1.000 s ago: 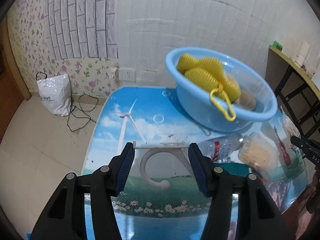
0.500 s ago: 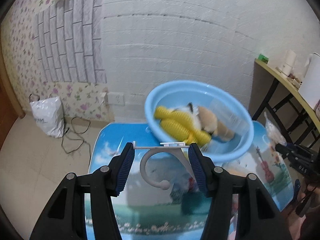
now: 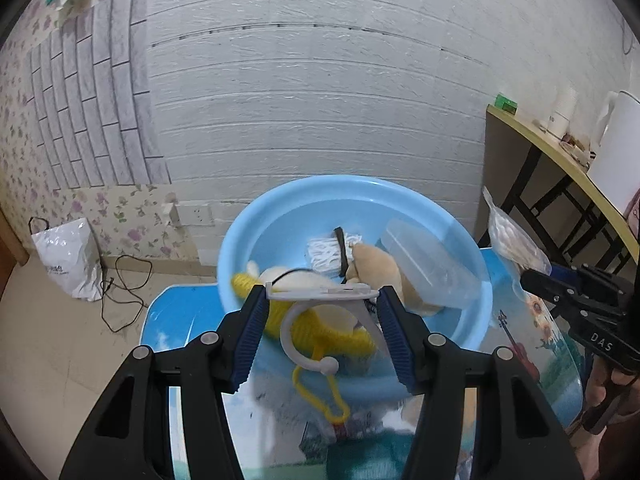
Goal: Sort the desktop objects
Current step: 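Lift the white hook with the left gripper while the right gripper carries the cotton-swab bag over the basin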
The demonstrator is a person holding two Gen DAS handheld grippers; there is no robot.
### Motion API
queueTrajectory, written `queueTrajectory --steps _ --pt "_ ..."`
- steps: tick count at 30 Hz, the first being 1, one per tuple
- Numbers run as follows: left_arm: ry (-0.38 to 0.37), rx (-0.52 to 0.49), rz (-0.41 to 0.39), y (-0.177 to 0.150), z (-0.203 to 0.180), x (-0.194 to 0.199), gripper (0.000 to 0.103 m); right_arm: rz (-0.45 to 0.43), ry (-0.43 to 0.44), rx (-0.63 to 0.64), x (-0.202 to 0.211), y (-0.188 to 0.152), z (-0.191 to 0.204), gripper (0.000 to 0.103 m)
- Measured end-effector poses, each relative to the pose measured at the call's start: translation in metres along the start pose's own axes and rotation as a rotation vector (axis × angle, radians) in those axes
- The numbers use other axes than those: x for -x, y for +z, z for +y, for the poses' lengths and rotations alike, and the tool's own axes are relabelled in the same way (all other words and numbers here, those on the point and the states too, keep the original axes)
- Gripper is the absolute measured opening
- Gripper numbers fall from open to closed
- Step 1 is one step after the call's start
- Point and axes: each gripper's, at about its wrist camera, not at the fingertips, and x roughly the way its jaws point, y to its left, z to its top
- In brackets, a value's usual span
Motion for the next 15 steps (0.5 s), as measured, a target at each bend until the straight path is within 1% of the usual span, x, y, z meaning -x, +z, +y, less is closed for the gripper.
queueTrajectory --steps 6,12,15 --pt "0.001 -0.025 0.003 0.006 -0.007 -0.018 0.055 -0.009 0.04 0.036 -0.013 0.015 0.014 0.026" --pt "0.013 -0.044 0.012 0.006 -0.009 -0.036 0.056 0.028 0.072 0.072 -0.035 0.016 0.031 0.026" --pt "-0.007 -0.028 0.04 0.006 -0.006 -0.046 0.056 0.043 0.085 0.089 -0.044 0.016 0.038 0.026"
